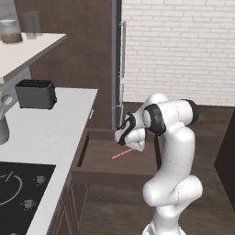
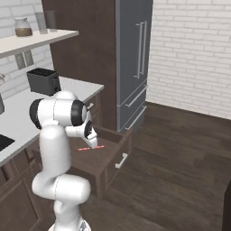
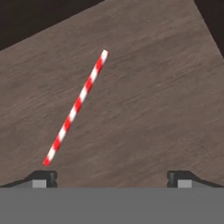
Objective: Take a straw from the drawer in front and place it inside the glass cup on the dining counter.
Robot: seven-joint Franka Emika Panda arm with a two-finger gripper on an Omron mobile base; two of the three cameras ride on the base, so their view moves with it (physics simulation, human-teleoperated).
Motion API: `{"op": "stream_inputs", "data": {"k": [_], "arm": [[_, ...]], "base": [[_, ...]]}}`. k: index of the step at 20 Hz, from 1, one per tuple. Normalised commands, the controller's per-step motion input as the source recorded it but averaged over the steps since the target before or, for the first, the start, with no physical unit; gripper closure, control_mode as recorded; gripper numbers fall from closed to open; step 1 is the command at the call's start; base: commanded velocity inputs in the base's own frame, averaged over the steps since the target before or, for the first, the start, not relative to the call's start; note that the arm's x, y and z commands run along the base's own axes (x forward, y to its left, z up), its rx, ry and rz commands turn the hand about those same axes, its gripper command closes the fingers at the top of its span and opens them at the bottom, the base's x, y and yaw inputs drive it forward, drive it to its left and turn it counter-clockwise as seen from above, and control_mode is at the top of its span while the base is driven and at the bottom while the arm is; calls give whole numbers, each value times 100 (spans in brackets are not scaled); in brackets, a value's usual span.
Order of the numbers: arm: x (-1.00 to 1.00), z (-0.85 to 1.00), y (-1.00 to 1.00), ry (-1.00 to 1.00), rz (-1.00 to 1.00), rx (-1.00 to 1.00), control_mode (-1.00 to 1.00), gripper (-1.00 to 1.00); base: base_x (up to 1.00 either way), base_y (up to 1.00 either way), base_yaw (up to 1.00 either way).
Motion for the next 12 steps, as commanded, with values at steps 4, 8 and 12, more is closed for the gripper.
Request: {"op": "stream_inputs", "data": {"k": [4,8,12], "arm": [[21,-23,3,0,-4,0,-100,-100],[23,-31,5,0,-4,0,-100,-100],[29,-26,14,0,-4,0,-100,-100]], "base": [[0,0,0],[0,0,0],[0,0,0]]}}
